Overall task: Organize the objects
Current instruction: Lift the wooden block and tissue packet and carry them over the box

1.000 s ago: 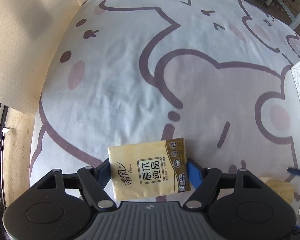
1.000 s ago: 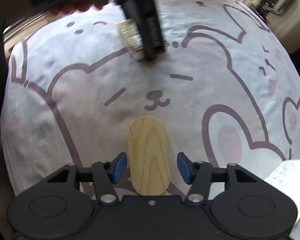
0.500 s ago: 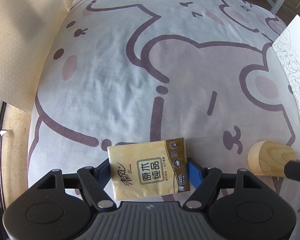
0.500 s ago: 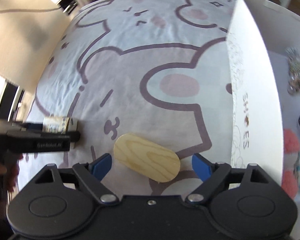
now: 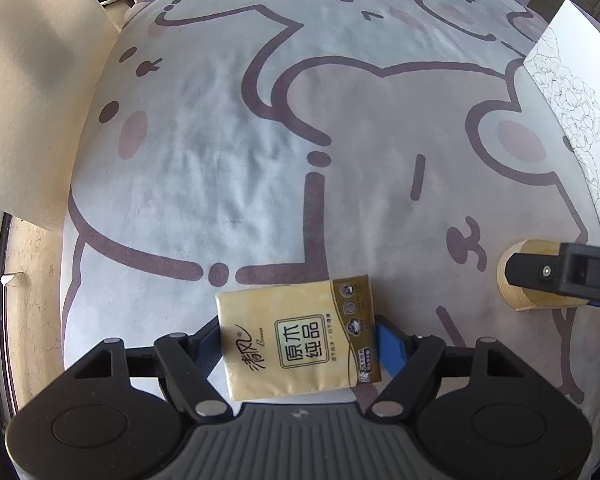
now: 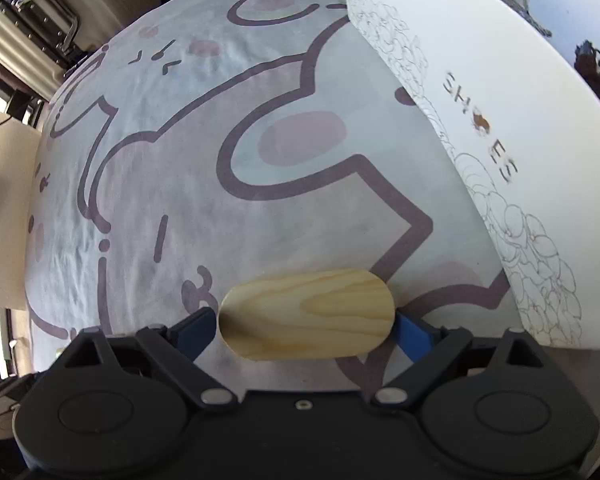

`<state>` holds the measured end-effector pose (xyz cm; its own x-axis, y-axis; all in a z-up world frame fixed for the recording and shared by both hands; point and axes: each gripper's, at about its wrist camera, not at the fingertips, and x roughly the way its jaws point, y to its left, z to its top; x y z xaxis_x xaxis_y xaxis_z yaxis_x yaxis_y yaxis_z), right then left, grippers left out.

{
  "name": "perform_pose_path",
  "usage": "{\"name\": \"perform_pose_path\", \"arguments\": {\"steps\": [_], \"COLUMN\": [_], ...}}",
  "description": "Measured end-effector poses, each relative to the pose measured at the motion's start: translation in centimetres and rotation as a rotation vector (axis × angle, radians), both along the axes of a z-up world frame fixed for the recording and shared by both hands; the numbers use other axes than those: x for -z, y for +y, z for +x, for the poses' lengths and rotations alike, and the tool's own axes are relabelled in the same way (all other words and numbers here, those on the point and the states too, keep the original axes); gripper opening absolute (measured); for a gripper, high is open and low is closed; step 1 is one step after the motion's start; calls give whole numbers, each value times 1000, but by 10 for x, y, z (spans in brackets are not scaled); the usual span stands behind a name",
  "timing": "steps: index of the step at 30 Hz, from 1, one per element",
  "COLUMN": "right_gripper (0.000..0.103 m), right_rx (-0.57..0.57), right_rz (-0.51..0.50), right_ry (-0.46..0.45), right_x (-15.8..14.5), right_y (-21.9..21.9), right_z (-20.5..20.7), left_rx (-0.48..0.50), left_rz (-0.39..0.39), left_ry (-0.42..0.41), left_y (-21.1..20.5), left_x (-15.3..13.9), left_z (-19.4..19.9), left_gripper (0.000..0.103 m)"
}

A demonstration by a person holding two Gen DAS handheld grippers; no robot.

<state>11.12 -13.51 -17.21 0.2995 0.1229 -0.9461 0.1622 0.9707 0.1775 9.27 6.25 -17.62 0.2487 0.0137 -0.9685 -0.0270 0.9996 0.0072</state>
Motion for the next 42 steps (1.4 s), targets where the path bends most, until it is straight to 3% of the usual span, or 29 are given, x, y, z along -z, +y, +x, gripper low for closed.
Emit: {"name": "perform_pose_path", "arguments": {"steps": [9, 13, 15, 21, 29, 42], "right_gripper": [97, 97, 94, 93, 93, 93], "right_rx": [-120, -186, -222, -247, -295, -356], "right_rz": [-134, -146, -135, -99, -78, -90], "right_ry": [-5, -30, -49, -58, -163, -350], "right_x": [10, 10, 9, 2, -48, -136], "right_y": [17, 16, 17, 10, 5, -15], "right_z": [3, 4, 3, 4, 7, 1], "left_rx": [-43, -60, -68, -91, -78, -72], "left_rz": [10, -1, -13, -19, 26, 31], "left_ry": [11, 6, 2, -42, -151, -292], "left_y": [3, 4, 5, 8, 9, -21], "left_x": [2, 2, 1, -17, -69, -135], "left_z": [1, 1, 1, 3, 7, -1], "left_gripper": [85, 82, 75, 75, 75, 75]}}
